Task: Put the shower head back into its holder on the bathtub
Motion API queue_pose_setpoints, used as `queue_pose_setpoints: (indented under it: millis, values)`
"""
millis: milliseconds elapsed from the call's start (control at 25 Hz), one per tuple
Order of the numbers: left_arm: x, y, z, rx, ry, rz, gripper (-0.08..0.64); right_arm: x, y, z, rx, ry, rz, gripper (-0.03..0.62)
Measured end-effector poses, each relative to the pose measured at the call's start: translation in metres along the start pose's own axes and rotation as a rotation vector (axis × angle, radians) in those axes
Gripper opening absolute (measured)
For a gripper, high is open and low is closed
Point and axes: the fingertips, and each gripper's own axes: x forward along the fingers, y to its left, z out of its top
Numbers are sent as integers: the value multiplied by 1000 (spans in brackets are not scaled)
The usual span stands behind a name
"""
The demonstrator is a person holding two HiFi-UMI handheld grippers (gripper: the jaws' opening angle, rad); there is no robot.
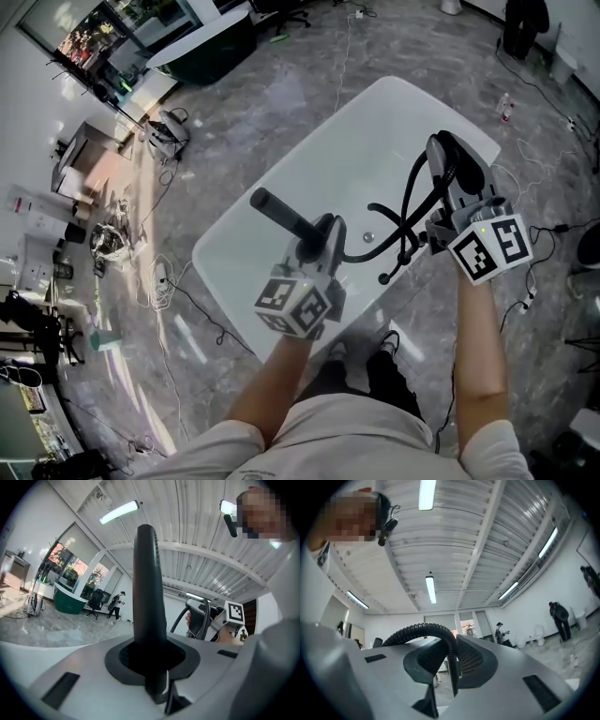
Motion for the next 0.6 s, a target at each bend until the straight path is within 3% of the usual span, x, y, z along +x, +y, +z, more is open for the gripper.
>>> queue_pose_setpoints:
  millis: [320, 480, 600]
  values:
    - [-23, 4, 9, -3, -43, 63, 71, 25, 18, -20, 290, 11, 242, 69]
    - [-22, 0, 1, -1, -40, 81, 71, 24, 35, -35, 320, 102, 432, 69]
    - [-25, -5, -7, -1, -23, 85, 71, -8, 26, -50, 368, 151, 438, 69]
